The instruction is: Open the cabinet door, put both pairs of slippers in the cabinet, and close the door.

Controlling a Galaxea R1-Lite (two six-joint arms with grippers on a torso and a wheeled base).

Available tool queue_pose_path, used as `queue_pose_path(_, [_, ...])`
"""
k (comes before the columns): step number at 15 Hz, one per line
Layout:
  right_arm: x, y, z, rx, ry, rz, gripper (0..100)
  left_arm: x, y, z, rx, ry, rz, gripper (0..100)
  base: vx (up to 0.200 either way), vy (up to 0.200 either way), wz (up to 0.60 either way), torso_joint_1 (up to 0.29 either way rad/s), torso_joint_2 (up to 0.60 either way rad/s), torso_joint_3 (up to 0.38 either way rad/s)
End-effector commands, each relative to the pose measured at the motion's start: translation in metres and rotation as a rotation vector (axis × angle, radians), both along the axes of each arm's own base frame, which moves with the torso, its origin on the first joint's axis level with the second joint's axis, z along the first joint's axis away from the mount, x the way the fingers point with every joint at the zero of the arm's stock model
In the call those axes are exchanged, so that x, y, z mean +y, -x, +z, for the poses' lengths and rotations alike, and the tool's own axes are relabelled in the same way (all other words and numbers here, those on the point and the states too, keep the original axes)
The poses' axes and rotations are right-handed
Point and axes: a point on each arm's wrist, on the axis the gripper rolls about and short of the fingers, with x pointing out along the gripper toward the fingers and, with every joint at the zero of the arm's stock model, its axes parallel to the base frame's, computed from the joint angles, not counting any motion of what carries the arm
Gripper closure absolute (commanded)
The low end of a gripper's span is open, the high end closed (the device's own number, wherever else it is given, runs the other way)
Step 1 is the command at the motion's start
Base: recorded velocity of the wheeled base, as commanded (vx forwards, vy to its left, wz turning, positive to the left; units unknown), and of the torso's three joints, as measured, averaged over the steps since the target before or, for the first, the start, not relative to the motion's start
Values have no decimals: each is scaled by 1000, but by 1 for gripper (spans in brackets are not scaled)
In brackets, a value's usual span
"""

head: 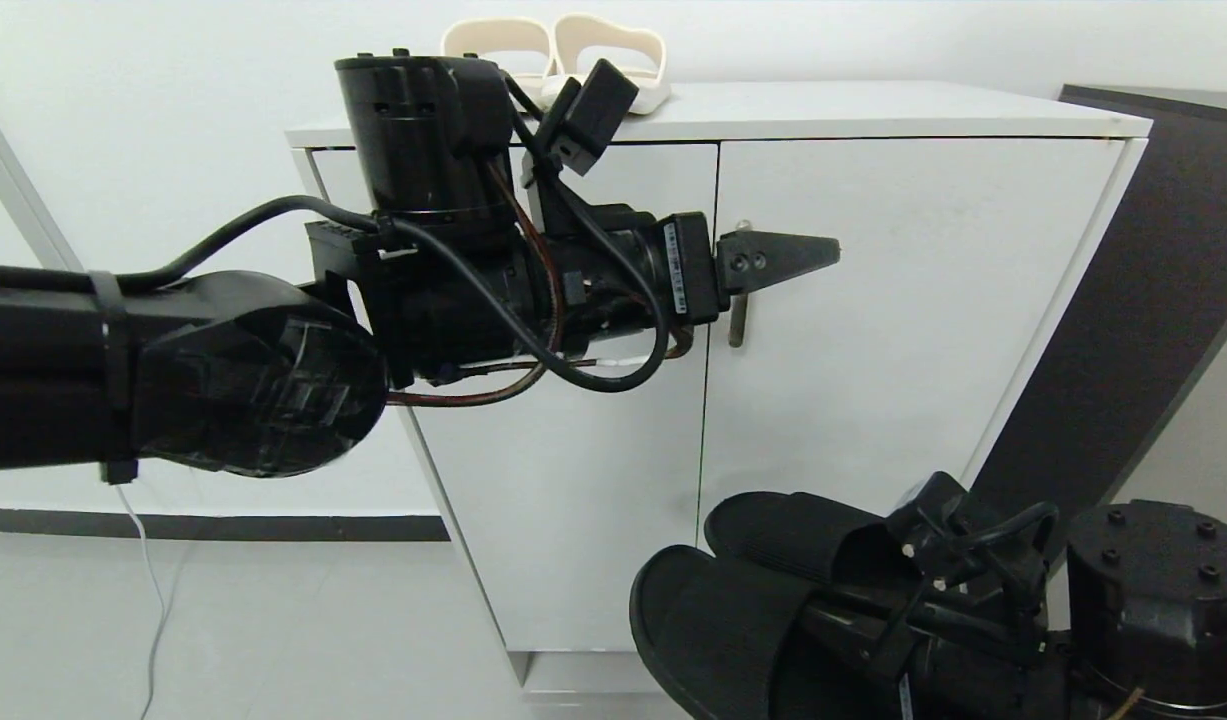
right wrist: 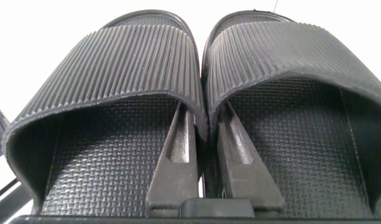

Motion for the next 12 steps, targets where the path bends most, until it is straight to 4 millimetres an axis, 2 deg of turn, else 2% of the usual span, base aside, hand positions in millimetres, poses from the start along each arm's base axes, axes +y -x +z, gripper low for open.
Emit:
queue_pose_path(1, [0, 0, 2, -5, -5, 1, 100, -4, -5, -2, 2, -3, 12, 0, 0, 0, 0, 0, 0, 0])
queue_pose_path(5, [0, 0, 2, -7, -4, -2, 100, -6, -9, -6, 11, -10, 77, 0, 0, 0, 0, 0, 0, 0])
queue_pose_path(12, [-1, 1, 1, -7, -1, -3, 100, -21, -31, -16, 24, -20, 97, 0, 0, 0, 0, 0, 0, 0])
